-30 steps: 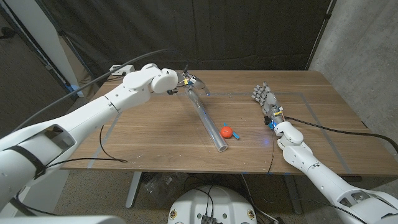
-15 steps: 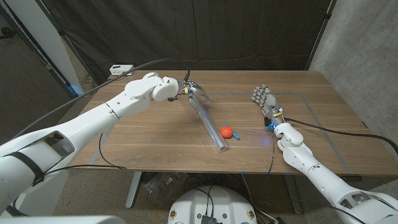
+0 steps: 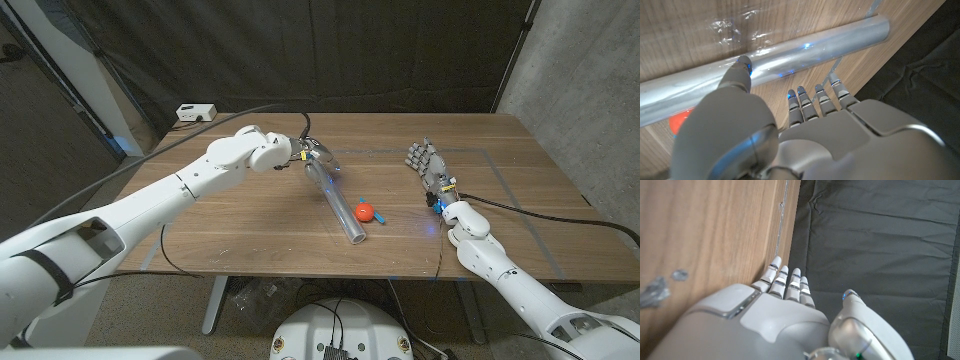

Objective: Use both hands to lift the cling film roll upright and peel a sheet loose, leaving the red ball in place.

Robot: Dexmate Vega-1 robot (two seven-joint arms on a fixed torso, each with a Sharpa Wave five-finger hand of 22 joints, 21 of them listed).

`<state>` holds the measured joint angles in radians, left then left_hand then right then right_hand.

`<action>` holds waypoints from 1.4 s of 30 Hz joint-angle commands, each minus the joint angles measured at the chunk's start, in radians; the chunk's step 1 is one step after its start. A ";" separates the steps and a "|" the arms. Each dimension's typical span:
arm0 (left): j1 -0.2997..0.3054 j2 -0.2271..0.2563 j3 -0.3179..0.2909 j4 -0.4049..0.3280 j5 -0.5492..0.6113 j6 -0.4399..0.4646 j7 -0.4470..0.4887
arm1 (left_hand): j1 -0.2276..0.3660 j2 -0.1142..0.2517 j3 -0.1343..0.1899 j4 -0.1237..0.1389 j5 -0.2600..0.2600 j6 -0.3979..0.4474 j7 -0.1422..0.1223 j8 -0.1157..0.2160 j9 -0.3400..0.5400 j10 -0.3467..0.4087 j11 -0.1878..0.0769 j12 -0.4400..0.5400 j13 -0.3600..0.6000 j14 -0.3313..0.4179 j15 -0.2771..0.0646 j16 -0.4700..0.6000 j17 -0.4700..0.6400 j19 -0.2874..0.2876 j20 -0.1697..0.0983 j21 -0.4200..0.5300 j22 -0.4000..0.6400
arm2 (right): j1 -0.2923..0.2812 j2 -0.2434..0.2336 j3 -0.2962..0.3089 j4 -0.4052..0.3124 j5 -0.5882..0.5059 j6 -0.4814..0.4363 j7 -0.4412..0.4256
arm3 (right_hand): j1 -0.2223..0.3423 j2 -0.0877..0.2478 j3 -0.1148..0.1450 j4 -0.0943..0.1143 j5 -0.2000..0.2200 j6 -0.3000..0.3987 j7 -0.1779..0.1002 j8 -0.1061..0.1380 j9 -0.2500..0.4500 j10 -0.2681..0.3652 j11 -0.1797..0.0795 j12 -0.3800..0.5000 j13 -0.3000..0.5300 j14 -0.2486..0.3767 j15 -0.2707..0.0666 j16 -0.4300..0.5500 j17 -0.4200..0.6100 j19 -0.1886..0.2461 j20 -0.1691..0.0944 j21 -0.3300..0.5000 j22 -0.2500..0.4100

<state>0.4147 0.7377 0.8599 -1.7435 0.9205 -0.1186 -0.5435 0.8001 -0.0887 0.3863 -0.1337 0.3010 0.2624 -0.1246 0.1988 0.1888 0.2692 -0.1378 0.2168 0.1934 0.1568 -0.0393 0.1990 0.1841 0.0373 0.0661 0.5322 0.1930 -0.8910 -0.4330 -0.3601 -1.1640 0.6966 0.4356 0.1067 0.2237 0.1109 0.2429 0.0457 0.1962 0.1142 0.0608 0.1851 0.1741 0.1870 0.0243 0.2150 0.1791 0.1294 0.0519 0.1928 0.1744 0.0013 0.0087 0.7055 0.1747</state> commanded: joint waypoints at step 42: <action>0.023 -0.025 0.095 0.079 0.207 -0.010 0.183 | 0.143 0.189 0.036 0.014 -0.033 0.557 0.001 0.127 0.001 0.482 -0.036 0.046 0.015 0.438 -0.176 0.095 0.024 0.305 -0.117 0.126 0.017 | -0.033 -0.029 0.004 -0.043 -0.010 -0.025 -0.034 | -0.008 0.002 0.007 0.001 -0.001 0.006 -0.001 0.002 0.006 0.010 0.000 -0.003 0.004 0.015 -0.007 -0.001 0.004 0.007 0.002 -0.016 0.002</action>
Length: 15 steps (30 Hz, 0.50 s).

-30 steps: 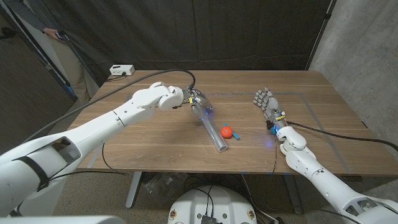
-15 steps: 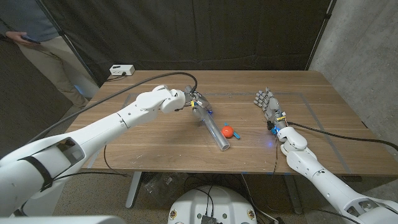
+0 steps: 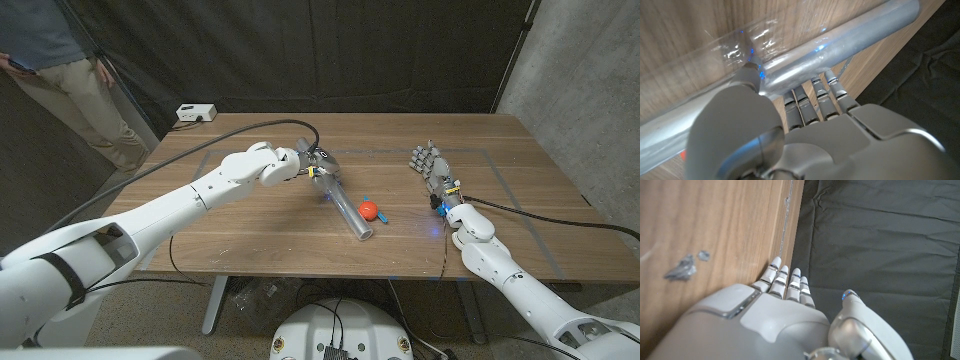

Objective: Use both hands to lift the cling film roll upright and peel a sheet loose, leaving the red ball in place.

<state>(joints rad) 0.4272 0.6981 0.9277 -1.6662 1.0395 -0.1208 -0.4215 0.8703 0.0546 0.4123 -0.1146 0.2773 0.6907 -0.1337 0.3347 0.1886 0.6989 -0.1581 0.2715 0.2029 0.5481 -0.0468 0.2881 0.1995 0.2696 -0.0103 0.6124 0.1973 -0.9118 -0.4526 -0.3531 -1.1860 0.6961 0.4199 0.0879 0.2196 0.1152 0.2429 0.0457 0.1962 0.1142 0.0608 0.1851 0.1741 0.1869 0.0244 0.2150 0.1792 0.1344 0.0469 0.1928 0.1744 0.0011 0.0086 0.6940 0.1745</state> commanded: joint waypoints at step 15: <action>0.048 0.032 -0.001 0.009 0.087 0.016 0.137 | 0.126 0.086 0.031 0.001 -0.047 0.285 0.062 0.034 0.009 0.297 -0.026 0.079 0.055 0.344 -0.172 0.037 0.033 0.154 -0.046 0.183 0.025 | -0.017 -0.024 -0.005 -0.042 -0.016 -0.026 -0.022 | -0.006 -0.003 0.007 0.001 -0.001 0.006 -0.003 0.002 0.005 0.010 0.002 -0.003 0.004 0.013 -0.002 -0.001 0.004 0.010 0.003 -0.009 0.002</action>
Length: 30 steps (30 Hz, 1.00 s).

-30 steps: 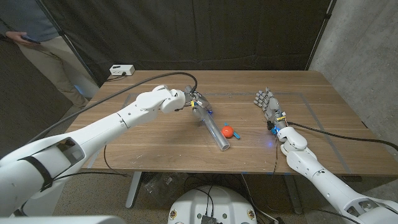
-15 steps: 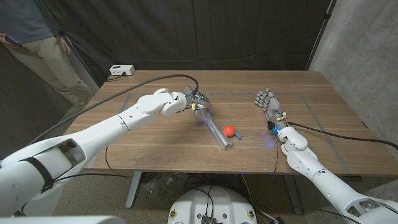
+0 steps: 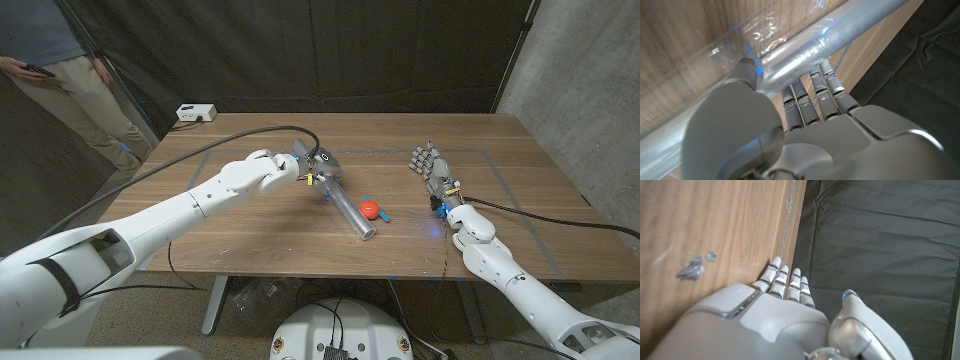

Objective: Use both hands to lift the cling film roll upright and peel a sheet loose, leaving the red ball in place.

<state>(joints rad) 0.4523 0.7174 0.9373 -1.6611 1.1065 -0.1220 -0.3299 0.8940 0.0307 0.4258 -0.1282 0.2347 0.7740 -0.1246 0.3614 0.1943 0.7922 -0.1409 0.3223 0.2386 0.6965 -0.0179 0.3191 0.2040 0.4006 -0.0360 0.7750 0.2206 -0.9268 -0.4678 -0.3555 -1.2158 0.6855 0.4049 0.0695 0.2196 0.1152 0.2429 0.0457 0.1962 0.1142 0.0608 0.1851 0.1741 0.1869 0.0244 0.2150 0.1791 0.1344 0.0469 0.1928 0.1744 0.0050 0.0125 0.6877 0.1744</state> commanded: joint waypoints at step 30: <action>0.075 0.006 -0.149 -0.048 -0.264 0.063 0.084 | 0.108 0.125 0.021 0.040 -0.002 0.228 0.091 0.040 0.039 0.219 -0.027 0.086 0.086 0.228 -0.195 -0.006 0.074 -0.007 -0.005 0.059 -0.002 | -0.012 -0.009 0.000 -0.023 -0.007 0.003 -0.007 | -0.009 -0.004 0.007 0.001 -0.001 0.005 -0.005 0.002 0.006 0.013 0.004 -0.003 0.004 0.017 -0.001 -0.002 0.004 0.010 0.000 -0.011 0.002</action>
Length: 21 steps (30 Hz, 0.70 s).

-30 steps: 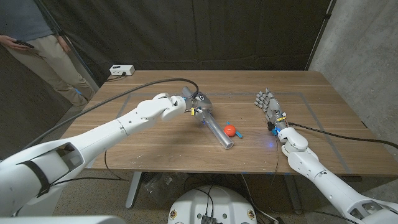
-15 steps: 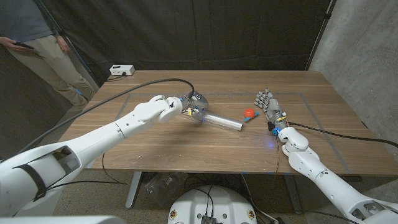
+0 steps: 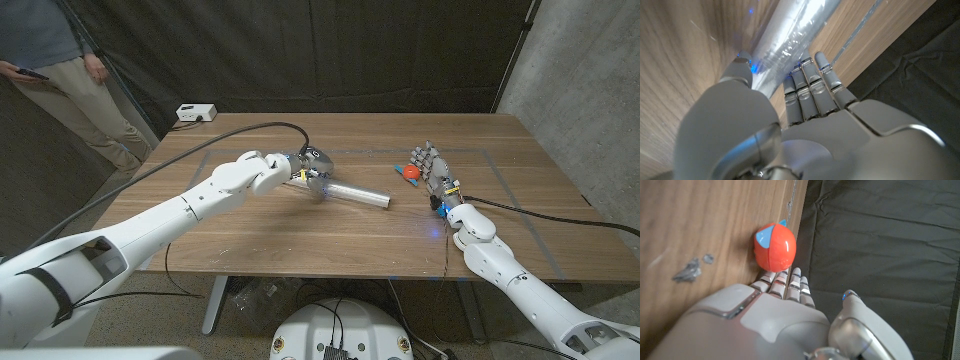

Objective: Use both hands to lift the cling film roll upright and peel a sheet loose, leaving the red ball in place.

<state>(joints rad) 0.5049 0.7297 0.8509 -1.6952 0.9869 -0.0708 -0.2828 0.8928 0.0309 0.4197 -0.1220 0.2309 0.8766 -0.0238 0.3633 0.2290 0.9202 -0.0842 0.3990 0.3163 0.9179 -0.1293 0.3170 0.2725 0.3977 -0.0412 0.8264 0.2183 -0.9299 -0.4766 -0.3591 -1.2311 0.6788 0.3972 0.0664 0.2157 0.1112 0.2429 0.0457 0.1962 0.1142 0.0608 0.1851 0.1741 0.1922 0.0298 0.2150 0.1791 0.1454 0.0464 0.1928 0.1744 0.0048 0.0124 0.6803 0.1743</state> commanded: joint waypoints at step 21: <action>0.080 -0.031 -0.159 0.012 -0.476 -0.006 0.120 | 0.114 0.122 0.032 0.043 -0.003 0.123 0.002 0.052 0.021 0.085 -0.075 0.034 0.040 0.007 -0.078 -0.014 0.030 -0.014 0.004 0.030 -0.003 | -0.010 -0.002 0.003 -0.014 -0.002 0.011 -0.007 | -0.006 0.000 0.008 0.000 -0.001 0.005 -0.004 0.002 0.006 0.008 -0.003 -0.004 0.004 0.007 -0.002 -0.003 0.004 0.013 0.000 -0.008 0.003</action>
<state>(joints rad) 0.5506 0.7174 0.7498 -1.7087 0.7128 -0.0542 -0.2091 0.8928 0.0309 0.4144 -0.1167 0.2271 0.8783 -0.0221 0.3633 0.2443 0.9202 -0.0842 0.4259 0.3503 0.9179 -0.1288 0.3092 0.2985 0.3886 -0.0395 0.8477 0.2135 -0.9377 -0.4770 -0.3561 -1.2377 0.6787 0.4097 0.0639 0.2157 0.1112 0.2429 0.0457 0.1962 0.1142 0.0608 0.1851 0.1741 0.1922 0.0298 0.2150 0.1791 0.1454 0.0465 0.1928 0.1744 0.0083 0.0088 0.6728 0.1743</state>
